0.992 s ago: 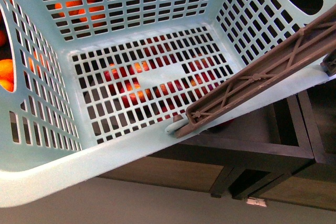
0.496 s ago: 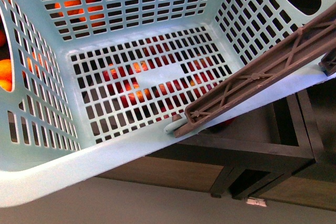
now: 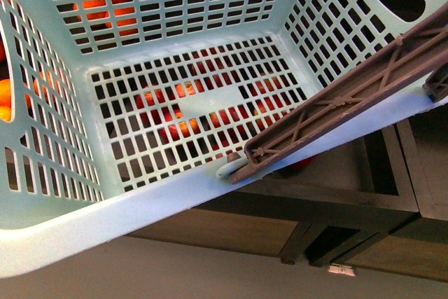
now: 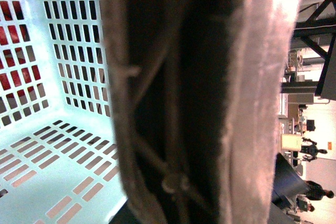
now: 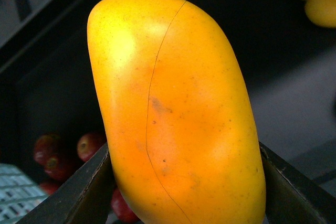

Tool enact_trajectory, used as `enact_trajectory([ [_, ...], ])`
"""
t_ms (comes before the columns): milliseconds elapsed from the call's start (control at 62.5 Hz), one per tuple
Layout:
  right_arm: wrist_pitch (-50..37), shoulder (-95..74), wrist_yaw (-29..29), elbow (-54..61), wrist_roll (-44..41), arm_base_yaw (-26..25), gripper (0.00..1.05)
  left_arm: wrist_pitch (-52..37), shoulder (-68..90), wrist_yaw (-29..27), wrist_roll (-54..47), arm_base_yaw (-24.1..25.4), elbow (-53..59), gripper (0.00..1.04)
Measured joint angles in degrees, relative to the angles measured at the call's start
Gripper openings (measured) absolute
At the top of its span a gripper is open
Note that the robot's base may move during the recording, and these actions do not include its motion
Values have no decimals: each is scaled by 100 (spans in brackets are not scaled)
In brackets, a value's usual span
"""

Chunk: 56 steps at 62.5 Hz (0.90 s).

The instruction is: Pick mango and avocado into basket

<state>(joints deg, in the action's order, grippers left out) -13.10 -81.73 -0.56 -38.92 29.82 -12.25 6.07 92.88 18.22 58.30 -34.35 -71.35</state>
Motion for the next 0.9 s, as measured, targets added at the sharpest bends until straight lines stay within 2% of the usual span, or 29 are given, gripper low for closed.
enact_trajectory([
  [192, 398, 1064, -179, 7, 105, 695, 66, 0, 0, 0, -2, 0, 0, 14],
  [272, 442, 1305, -249, -22, 225, 1137, 66, 0, 0, 2, 0, 0, 0, 14],
  [496, 221, 1130, -671, -278, 387, 2280, 66, 0, 0, -2, 0, 0, 0, 14],
  [896, 35, 334, -981, -404, 470, 3193, 66, 0, 0, 0, -2, 0, 0, 14],
])
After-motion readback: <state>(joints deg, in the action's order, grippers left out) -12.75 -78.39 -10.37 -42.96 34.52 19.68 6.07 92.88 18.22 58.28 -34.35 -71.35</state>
